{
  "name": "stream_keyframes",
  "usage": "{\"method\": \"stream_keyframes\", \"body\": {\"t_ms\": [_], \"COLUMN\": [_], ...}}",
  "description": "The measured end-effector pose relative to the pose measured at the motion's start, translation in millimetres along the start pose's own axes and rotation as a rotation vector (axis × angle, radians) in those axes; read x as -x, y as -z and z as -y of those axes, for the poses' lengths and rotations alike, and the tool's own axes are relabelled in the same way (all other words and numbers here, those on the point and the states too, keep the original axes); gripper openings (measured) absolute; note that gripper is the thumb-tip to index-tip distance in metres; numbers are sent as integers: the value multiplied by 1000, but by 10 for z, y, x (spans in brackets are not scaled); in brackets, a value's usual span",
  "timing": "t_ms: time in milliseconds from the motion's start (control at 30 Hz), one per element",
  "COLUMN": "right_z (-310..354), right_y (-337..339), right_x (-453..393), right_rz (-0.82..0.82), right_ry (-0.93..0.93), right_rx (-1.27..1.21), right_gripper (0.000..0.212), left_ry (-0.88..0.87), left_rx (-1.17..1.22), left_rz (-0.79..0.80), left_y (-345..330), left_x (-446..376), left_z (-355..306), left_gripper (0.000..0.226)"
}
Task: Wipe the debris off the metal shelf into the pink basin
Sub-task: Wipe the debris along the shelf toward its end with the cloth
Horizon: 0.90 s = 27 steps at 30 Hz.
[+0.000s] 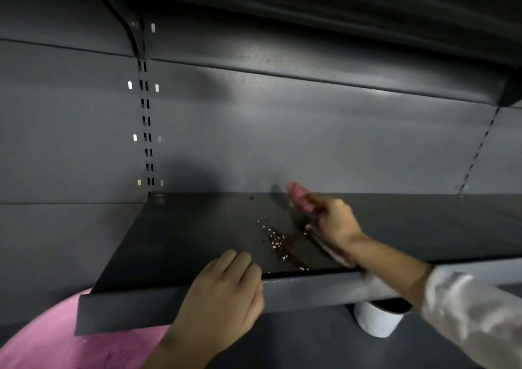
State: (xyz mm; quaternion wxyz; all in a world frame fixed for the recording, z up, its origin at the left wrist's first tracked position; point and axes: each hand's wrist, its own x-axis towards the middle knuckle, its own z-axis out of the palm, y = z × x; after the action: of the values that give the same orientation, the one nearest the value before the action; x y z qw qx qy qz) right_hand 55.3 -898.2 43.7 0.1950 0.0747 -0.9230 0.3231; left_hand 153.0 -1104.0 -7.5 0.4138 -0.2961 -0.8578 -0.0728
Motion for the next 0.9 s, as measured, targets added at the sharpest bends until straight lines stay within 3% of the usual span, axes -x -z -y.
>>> {"method": "stream_keyframes", "body": {"t_ms": [67, 200, 333, 500, 600, 733, 900], "right_z": [-274, -609, -329, 114, 359, 276, -312], "right_y": [253, 395, 52, -429, -574, -459, 66], "right_x": [-85, -56, -13, 72, 155, 36, -390], "right_rz": [-28, 87, 65, 275, 285, 249, 136], "right_ry": [-124, -348, -152, 11, 180, 143, 27], "right_rx": [72, 291, 242, 160, 11, -101, -104], "right_gripper": [45, 46, 52, 42, 46, 57, 34], "left_ry": [4, 13, 17, 32, 20, 3, 30], "left_rx": [10, 2, -1, 23, 6, -4, -56], "left_rz": [5, -3, -22, -60, -54, 5, 5], "left_y": [33, 64, 43, -14, -7, 49, 106], "left_x": [25, 21, -17, -69, -94, -78, -11], "left_z": [36, 68, 41, -8, -4, 41, 150], "left_gripper": [22, 23, 22, 23, 24, 24, 27]}}
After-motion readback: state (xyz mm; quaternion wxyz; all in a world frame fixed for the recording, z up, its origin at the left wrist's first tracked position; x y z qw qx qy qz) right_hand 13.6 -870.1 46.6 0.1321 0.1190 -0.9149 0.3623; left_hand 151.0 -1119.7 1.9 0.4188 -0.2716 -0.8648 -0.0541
